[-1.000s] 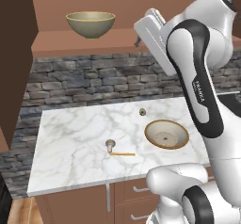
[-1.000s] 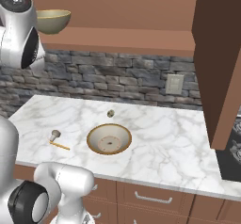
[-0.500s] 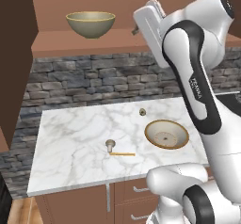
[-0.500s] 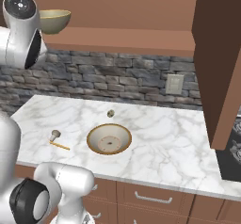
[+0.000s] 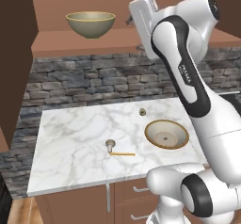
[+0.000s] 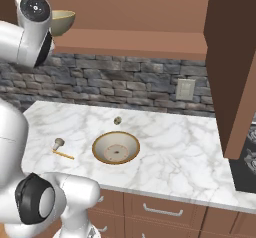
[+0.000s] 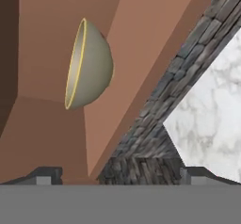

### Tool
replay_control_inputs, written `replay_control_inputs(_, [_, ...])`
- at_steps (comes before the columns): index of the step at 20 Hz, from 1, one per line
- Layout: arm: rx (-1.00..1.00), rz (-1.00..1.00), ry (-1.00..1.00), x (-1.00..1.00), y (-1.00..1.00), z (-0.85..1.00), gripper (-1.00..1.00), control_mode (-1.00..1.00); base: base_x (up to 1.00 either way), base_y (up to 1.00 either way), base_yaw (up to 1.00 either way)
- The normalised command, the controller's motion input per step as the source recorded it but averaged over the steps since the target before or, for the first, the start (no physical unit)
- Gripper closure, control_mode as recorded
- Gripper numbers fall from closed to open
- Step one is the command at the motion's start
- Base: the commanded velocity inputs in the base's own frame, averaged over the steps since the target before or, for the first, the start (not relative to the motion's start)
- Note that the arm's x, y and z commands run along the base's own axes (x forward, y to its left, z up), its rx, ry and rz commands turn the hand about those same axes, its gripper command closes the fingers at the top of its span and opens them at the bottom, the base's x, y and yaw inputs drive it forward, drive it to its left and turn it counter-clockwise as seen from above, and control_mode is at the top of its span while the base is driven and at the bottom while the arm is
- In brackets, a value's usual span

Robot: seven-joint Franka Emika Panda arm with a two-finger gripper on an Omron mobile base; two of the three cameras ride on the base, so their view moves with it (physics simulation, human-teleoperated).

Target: Pick both bowls and place them on the counter. Then place the mushroom in one bowl and place the cream cheese stick in the other bowl.

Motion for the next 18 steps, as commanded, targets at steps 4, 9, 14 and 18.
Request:
replay_control_inputs(4, [0.05,0.00,0.00,0.47,0.14,0.14,-1.00,-1.00,0.00,0.00,0.00])
replay_control_inputs(9, [0.01,0.00,0.00,0.44,0.16,0.10,-1.00,-1.00,0.00,0.00,0.00])
replay_control_inputs(14, [0.00,0.00,0.00,0.39,0.14,0.02,-1.00,-1.00,0.00,0.00,0.00])
replay_control_inputs(18, [0.00,0.00,0.03,0.38,0.09,0.00,-1.00,-1.00,0.00,0.00,0.00])
